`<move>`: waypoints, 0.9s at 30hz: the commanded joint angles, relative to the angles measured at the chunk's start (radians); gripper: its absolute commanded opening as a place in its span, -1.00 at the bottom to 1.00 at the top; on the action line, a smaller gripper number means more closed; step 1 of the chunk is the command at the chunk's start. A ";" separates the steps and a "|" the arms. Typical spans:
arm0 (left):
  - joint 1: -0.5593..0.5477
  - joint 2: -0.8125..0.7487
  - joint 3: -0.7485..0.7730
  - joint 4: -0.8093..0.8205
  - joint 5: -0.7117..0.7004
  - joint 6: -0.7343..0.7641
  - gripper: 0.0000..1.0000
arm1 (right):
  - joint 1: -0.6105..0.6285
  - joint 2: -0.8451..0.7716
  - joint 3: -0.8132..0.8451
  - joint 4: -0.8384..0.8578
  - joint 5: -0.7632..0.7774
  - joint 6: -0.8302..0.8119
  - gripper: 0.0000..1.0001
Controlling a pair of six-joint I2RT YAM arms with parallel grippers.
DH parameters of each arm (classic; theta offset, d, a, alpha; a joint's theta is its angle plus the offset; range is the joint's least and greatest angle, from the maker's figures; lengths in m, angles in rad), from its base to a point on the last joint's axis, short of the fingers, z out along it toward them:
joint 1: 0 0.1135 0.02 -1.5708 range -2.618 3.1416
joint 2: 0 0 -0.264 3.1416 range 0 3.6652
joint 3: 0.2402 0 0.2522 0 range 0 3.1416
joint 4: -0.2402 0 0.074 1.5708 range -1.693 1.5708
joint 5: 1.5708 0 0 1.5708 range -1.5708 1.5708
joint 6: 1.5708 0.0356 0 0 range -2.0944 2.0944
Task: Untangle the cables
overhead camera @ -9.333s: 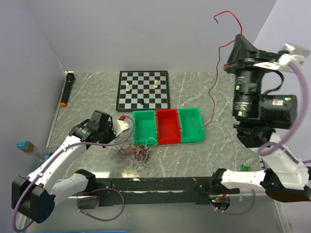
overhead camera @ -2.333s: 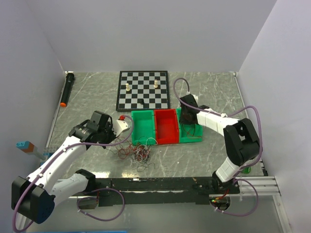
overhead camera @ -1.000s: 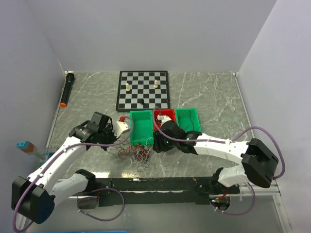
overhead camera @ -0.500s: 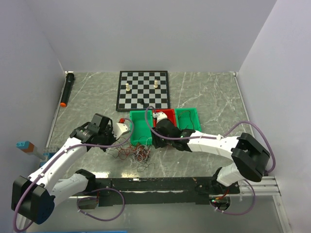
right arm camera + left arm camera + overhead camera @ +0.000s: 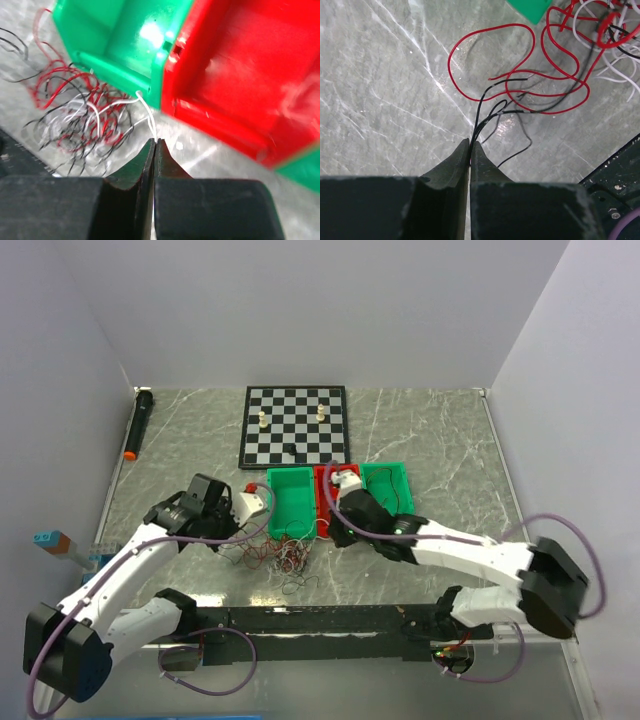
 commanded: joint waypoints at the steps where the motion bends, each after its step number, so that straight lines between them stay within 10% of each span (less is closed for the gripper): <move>1: 0.004 -0.063 0.049 -0.034 -0.006 0.004 -0.88 | 0.016 -0.214 -0.051 -0.145 0.088 0.106 -1.00; 10: 0.007 -0.157 -0.007 -0.069 -0.078 0.050 -0.98 | 0.016 -0.671 0.100 -0.409 0.373 0.126 -1.00; 27: 0.007 -0.260 -0.242 0.044 -0.338 0.194 -0.99 | 0.016 -0.779 0.519 -0.385 0.447 -0.121 -1.00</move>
